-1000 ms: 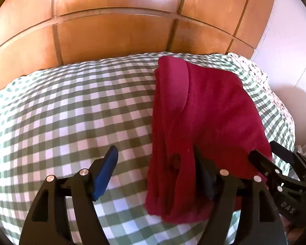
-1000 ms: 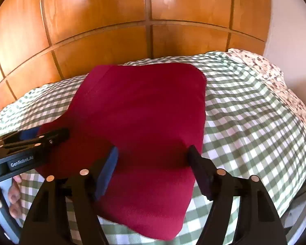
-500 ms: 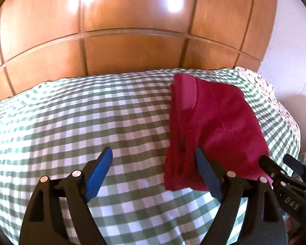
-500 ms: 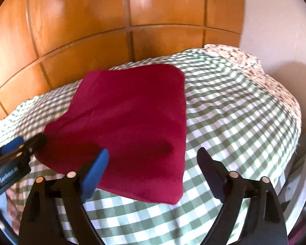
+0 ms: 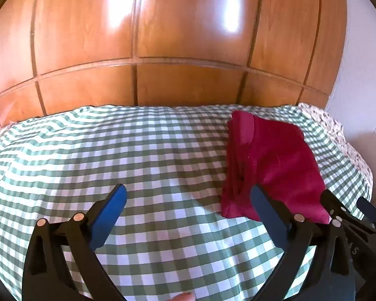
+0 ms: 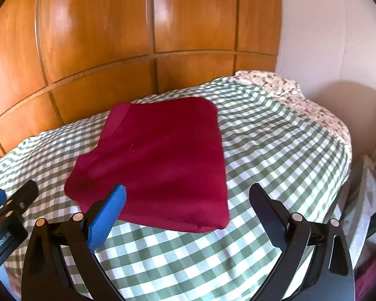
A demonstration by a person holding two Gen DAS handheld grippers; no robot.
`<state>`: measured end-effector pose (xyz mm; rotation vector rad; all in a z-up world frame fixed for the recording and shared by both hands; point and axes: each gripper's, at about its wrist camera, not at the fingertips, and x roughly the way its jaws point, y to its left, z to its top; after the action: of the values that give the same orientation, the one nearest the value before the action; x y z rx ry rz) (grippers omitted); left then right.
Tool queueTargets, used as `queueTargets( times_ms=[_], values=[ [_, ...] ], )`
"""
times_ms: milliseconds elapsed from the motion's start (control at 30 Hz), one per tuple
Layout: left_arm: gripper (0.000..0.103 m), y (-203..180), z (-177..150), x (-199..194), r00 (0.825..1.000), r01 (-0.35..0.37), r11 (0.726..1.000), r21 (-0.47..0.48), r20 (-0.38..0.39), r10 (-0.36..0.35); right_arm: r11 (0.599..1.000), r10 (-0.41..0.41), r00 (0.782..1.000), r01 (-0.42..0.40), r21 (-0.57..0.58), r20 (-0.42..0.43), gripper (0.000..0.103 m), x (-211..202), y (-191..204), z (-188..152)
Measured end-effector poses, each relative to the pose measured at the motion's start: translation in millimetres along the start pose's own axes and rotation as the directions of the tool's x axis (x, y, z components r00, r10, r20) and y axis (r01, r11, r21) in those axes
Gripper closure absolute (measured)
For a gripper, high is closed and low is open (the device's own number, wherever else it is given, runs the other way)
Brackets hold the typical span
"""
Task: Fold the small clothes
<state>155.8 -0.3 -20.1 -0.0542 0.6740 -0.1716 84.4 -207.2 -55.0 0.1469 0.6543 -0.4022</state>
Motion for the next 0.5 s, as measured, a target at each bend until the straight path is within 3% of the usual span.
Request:
queueTargets(
  times_ms=[500],
  values=[
    [0.003, -7, -3, -15, 1.0, -0.016, 1.0, 0.016, 0.023, 0.015, 1.0, 0.002, 1.0, -0.002, 0.016, 0.01, 0.005, -10, -2, -5]
  ],
)
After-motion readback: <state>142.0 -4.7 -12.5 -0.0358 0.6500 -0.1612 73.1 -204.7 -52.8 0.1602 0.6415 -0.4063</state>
